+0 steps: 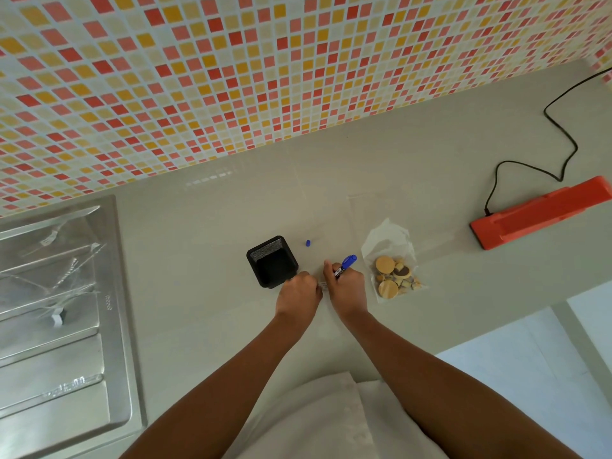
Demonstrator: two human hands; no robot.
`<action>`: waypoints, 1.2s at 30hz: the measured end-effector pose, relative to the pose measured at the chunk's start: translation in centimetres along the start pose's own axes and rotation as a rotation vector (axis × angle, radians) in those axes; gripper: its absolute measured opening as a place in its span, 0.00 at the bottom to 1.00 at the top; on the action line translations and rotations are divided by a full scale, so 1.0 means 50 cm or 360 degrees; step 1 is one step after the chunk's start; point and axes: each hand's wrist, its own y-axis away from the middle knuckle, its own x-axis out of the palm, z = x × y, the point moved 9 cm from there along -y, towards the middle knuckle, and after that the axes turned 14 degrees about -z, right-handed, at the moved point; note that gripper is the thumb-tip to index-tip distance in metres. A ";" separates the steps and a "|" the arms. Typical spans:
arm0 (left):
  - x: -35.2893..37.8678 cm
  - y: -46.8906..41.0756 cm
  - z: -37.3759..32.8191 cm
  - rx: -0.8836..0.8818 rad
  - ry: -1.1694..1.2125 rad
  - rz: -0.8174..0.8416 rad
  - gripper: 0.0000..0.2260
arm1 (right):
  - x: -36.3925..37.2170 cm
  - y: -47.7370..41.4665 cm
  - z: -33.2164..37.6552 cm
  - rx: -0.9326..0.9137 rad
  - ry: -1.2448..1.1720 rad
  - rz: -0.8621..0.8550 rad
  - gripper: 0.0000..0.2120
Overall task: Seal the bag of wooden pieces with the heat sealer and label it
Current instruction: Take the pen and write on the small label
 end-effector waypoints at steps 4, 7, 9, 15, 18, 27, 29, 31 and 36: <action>0.000 -0.001 -0.002 0.0019 -0.0022 0.0002 0.12 | 0.003 -0.003 -0.009 0.0037 -0.0009 -0.0011 0.23; 0.001 -0.001 -0.003 0.0036 -0.0036 0.0008 0.12 | 0.001 -0.004 -0.008 0.0036 -0.0005 -0.0019 0.24; 0.001 -0.001 -0.003 0.0039 -0.0049 0.0007 0.12 | -0.001 -0.003 -0.004 0.0018 -0.0003 -0.0020 0.24; 0.003 -0.001 -0.001 0.0033 -0.0051 0.0010 0.12 | -0.003 -0.001 -0.005 0.0042 -0.0028 -0.0033 0.23; 0.006 -0.002 -0.001 0.0030 -0.0043 0.0018 0.12 | -0.002 0.002 -0.005 0.0045 -0.0032 -0.0030 0.22; 0.011 -0.002 0.002 0.0005 -0.0044 0.0027 0.13 | 0.003 0.014 0.005 -0.0008 -0.0073 0.0054 0.24; 0.011 -0.001 0.002 0.0003 -0.0043 0.0022 0.13 | -0.001 0.015 0.008 -0.0008 -0.0085 0.0045 0.24; 0.010 -0.001 0.002 0.0010 -0.0047 0.0017 0.13 | -0.003 0.015 0.010 -0.0027 -0.0090 0.0033 0.24; 0.010 -0.002 0.002 0.0020 -0.0060 0.0011 0.13 | -0.005 0.012 0.009 -0.0034 -0.0061 -0.0001 0.24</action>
